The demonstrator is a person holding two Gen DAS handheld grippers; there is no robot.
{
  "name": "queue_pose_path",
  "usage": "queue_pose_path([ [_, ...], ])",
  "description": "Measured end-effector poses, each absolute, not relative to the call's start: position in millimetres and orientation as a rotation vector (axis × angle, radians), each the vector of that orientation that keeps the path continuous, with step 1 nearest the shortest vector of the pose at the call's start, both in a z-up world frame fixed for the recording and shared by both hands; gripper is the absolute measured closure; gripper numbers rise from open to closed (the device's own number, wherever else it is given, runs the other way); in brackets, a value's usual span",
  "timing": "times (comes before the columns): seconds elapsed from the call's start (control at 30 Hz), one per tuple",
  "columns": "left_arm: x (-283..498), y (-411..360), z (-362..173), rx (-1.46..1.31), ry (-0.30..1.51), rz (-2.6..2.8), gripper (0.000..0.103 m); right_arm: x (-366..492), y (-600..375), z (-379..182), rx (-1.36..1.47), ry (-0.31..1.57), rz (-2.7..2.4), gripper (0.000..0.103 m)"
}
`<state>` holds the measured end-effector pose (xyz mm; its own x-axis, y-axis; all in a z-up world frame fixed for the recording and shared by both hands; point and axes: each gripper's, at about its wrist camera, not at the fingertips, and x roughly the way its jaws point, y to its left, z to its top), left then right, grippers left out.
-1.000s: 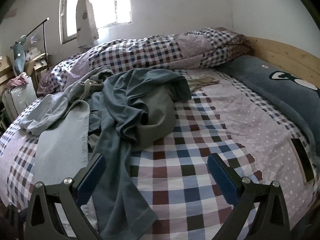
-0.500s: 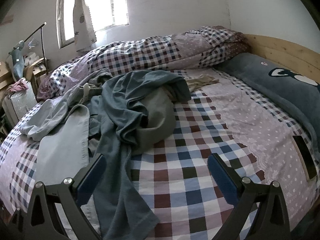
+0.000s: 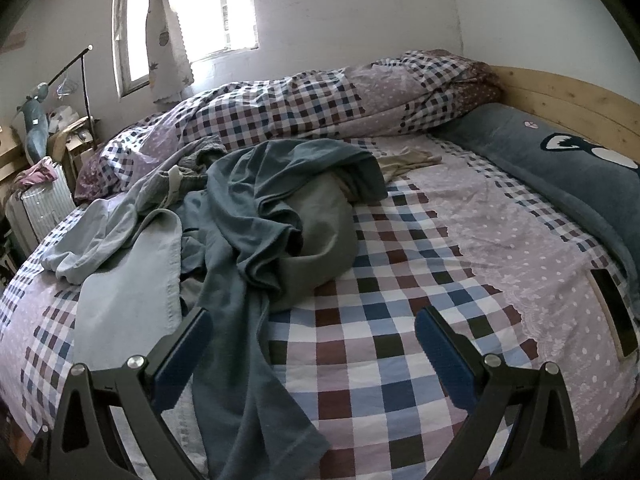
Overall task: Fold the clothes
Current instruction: 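Move the left tool to the light blue sweatpants leg cuff and close on it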
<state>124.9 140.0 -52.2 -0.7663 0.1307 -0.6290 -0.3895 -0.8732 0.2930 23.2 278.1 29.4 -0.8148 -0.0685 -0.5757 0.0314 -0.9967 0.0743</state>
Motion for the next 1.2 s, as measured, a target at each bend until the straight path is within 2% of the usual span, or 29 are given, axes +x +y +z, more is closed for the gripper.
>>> queue_pose_path([
  [0.3,127.8,139.0,-51.5,-0.861,0.624,2.653,0.013,21.3,279.2,27.7,0.941,-0.098,-2.952,0.000],
  [0.43,125.1,130.8,-45.1,-0.852,0.581,2.694,0.031,20.7,279.7,27.6,0.942,-0.105,-2.953,0.000],
  [0.57,120.0,120.3,-41.5,-0.875,0.514,2.708,0.034,20.3,279.5,27.5,0.944,-0.105,-2.953,0.000],
  [0.67,120.3,117.6,-39.2,-0.873,0.476,2.688,0.044,19.9,279.7,27.3,0.945,-0.109,-2.953,0.000],
  [0.73,121.0,115.0,-35.7,-0.865,0.417,2.670,0.056,19.6,279.8,27.4,0.945,-0.114,-2.953,0.000],
  [0.83,120.2,106.2,-28.3,-0.849,0.300,2.657,0.067,18.8,279.6,27.5,0.945,-0.123,-2.950,0.000],
  [0.97,118.3,88.7,-17.0,-0.819,0.134,2.677,0.073,18.0,277.6,27.8,0.943,-0.123,-2.948,0.000],
  [1.1,112.4,60.4,-6.4,-0.802,-0.062,2.741,0.085,16.5,274.9,27.2,0.945,-0.128,-2.944,0.000],
  [1.2,106.1,33.4,-1.1,-0.804,-0.208,2.788,0.087,15.2,272.5,27.2,0.946,-0.135,-2.940,0.000],
])
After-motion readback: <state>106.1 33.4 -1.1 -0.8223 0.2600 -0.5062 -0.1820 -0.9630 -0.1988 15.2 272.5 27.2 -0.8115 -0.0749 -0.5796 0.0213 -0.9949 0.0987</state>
